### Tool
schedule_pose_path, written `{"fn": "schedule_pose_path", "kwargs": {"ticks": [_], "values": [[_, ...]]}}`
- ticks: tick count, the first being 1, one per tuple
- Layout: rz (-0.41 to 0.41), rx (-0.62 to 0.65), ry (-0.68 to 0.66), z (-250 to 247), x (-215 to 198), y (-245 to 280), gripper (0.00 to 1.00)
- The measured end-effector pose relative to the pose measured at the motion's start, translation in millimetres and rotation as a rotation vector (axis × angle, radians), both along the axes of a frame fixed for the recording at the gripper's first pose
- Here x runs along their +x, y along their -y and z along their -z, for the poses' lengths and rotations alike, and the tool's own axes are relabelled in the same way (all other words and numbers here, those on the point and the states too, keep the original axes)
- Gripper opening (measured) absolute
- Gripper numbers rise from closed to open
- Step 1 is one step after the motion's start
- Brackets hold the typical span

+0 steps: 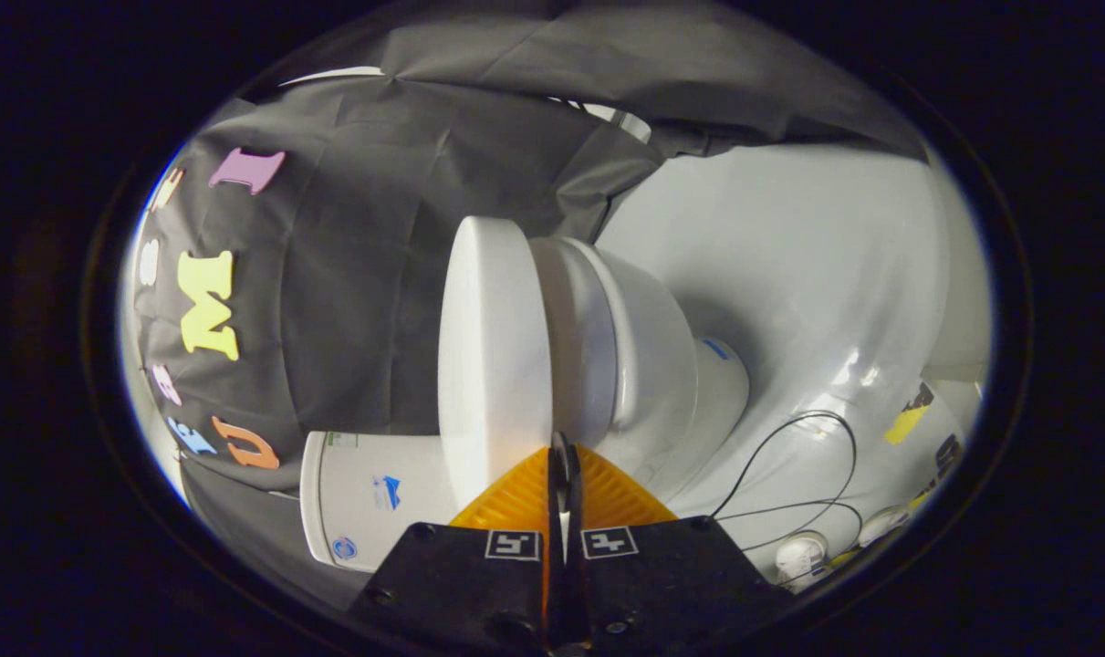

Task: Open the toilet lid.

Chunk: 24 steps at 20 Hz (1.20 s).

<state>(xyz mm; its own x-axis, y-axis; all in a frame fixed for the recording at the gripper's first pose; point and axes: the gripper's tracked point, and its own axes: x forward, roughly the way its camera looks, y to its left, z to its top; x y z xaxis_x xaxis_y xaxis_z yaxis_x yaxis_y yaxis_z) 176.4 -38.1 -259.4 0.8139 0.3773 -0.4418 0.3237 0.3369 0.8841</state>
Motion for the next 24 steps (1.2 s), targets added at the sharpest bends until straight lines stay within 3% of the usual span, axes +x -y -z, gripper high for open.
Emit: {"fn": "schedule_pose_path", "kwargs": {"ticks": [24], "values": [[-0.067, -0.288, 0.126, -105.6, -2.7, -32.3, 0.04]]}}
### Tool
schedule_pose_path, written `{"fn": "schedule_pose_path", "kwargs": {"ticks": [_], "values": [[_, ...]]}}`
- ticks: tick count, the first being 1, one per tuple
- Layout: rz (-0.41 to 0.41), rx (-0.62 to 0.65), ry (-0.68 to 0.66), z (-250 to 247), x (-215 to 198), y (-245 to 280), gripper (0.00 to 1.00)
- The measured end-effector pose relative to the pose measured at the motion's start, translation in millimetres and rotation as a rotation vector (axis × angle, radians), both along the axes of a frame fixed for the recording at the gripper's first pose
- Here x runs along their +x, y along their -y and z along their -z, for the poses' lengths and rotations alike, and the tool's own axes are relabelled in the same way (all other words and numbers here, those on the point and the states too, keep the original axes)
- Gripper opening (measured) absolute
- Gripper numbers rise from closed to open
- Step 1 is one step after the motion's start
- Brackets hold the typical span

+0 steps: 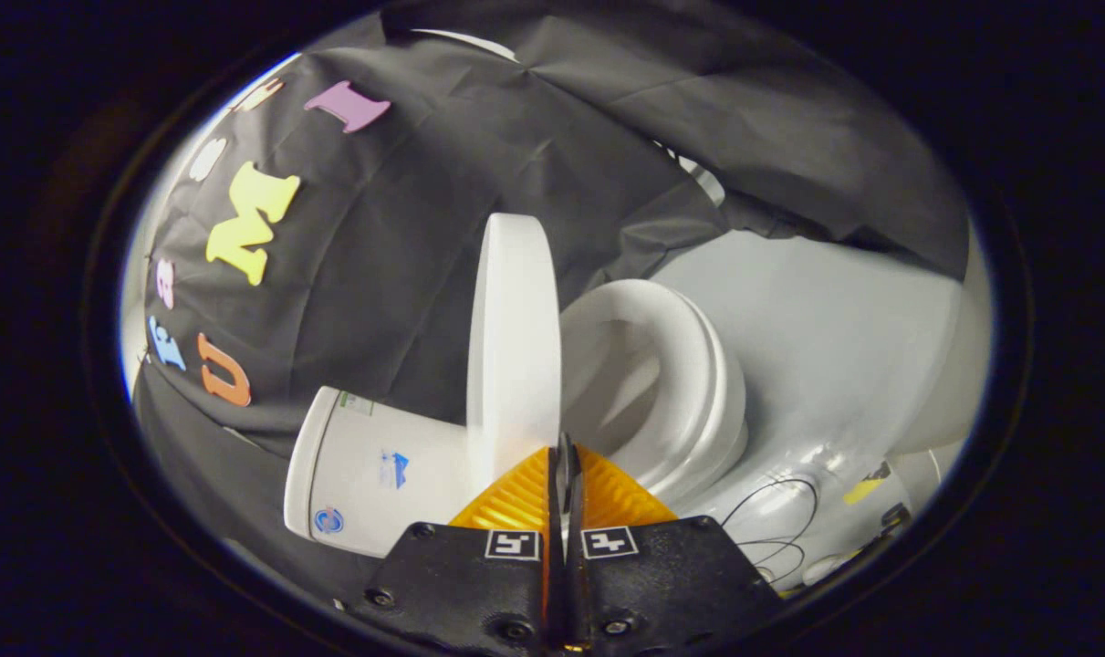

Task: Open the toilet lid.

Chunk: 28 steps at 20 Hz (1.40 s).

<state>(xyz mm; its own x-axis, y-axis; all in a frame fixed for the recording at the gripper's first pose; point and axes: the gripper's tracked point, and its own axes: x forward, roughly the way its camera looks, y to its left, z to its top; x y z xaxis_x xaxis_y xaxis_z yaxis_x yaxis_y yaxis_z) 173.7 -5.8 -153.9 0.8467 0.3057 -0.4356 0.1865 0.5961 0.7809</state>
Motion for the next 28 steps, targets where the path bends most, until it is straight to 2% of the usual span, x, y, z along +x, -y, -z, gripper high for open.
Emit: {"fn": "schedule_pose_path", "kwargs": {"ticks": [3, 8, 19, 28], "values": [[-0.026, -0.072, 0.043, -24.2, -3.3, -9.0, 0.04], [-0.019, -0.142, 0.062, -45.5, -6.9, -23.6, 0.04], [-0.043, -0.253, 0.101, -72.8, -11.8, -44.6, 0.04], [-0.044, -0.341, 0.131, -76.6, -12.1, -49.8, 0.04]]}}
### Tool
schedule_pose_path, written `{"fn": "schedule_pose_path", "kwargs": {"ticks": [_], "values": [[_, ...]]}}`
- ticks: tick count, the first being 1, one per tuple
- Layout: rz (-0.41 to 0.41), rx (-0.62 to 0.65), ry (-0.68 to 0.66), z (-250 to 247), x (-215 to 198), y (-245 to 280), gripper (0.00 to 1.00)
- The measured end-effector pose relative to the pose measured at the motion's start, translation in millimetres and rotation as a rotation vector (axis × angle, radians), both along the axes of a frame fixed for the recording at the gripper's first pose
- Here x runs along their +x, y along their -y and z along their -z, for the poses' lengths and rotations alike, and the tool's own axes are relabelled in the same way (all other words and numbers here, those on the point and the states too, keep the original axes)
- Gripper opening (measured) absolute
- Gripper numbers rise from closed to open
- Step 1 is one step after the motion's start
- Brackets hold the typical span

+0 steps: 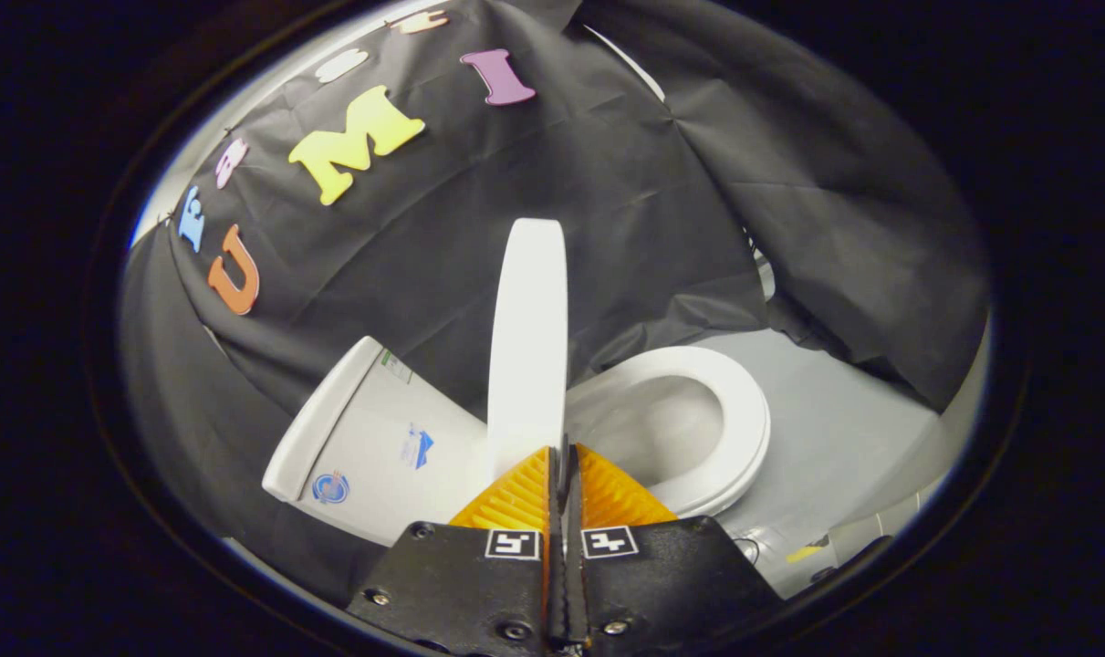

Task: Open the toilet lid.

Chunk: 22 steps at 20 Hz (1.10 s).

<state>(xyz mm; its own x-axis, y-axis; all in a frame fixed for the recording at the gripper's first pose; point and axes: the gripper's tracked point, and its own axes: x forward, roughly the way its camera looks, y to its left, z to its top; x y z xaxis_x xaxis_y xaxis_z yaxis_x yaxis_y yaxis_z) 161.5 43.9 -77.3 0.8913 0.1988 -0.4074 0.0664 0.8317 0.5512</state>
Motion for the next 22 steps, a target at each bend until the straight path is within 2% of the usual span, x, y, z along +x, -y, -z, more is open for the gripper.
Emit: {"fn": "schedule_pose_path", "kwargs": {"ticks": [22], "values": [[-0.069, -0.29, 0.115, -1.8, 7.5, 6.1, 0.05]]}}
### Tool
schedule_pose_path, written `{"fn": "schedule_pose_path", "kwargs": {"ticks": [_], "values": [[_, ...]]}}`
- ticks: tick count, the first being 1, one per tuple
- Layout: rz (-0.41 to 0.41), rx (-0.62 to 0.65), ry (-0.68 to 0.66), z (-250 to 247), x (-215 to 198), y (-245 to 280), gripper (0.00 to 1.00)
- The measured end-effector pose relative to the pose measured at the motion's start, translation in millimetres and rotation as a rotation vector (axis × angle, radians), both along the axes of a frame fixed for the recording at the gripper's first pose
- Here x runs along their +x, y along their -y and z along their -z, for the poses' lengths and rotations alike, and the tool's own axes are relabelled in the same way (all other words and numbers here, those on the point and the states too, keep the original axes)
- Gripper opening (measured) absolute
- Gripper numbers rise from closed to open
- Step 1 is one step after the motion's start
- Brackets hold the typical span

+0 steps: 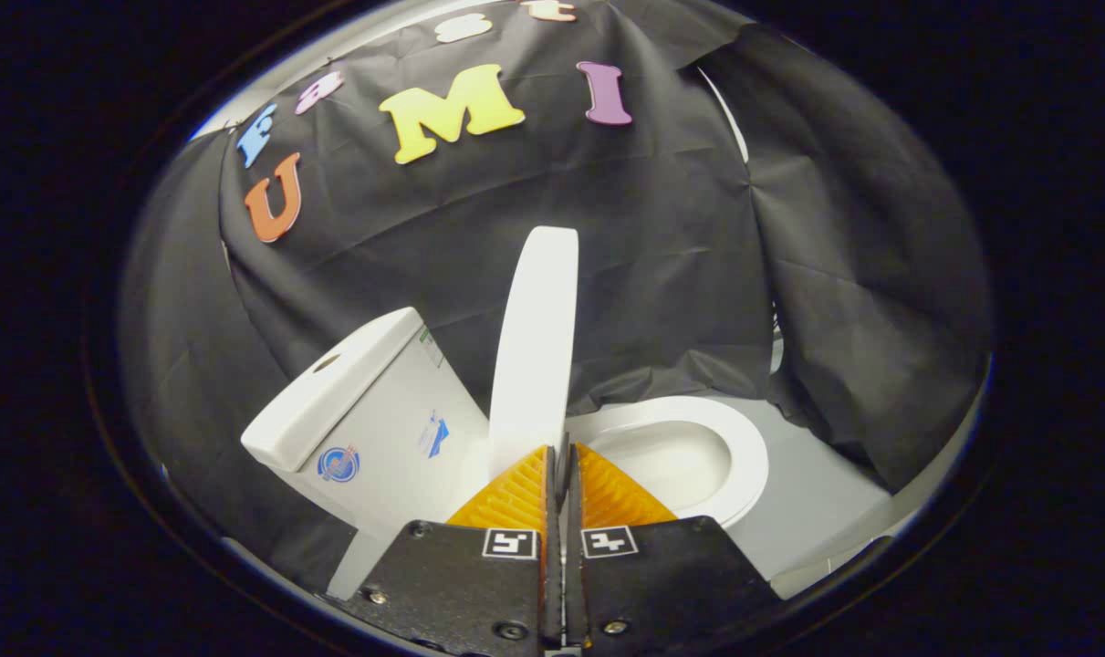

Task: Open the toilet lid.

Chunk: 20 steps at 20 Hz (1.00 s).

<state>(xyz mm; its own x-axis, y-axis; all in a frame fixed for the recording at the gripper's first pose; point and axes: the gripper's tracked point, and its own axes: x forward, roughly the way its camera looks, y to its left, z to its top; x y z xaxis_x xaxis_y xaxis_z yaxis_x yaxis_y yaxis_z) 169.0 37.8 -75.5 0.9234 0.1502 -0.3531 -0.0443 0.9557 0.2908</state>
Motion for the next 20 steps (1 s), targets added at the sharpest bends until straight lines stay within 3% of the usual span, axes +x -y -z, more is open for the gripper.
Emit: {"fn": "schedule_pose_path", "kwargs": {"ticks": [20], "values": [[-0.039, -0.219, 0.087, -14.1, 8.9, -15.2, 0.08]]}}
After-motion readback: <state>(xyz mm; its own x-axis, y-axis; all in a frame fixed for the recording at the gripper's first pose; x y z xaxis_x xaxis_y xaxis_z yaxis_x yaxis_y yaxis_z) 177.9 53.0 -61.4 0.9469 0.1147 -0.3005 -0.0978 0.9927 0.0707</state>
